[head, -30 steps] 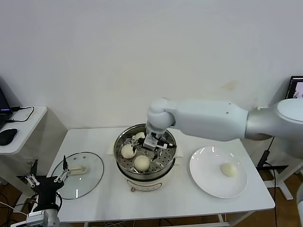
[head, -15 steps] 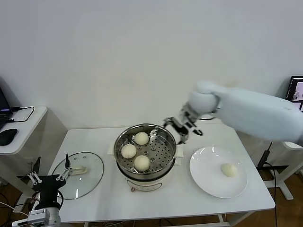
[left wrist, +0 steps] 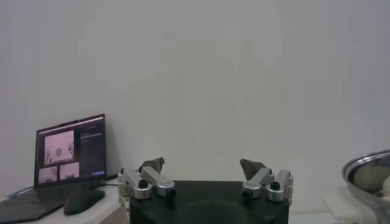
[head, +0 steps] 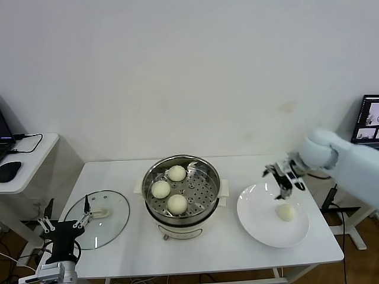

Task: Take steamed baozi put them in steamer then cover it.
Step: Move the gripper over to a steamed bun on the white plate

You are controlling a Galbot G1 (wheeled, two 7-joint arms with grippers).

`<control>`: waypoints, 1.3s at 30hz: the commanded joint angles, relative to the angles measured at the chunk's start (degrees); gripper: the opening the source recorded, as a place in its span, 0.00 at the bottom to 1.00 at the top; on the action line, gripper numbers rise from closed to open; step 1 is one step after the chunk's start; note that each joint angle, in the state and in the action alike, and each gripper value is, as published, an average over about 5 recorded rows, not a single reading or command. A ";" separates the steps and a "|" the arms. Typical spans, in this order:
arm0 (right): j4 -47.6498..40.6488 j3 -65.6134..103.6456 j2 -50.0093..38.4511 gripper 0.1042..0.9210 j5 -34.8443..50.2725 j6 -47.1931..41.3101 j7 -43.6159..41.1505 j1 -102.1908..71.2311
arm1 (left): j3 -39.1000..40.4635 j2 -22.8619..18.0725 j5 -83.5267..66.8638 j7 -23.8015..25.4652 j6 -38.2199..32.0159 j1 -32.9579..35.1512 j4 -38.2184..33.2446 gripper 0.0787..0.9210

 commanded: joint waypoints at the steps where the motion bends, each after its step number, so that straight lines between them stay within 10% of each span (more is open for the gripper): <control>1: -4.98 15.07 -4.40 0.88 -8.70 0.59 -0.27 -20.08 | -0.46 0.04 -0.08 0.00 -0.02 0.10 0.33 0.88; 39: -17.45 21.18 7.64 0.83 -16.18 2.69 2.00 -25.52 | -1.03 -0.37 -0.12 -0.07 -0.21 0.39 1.22 0.88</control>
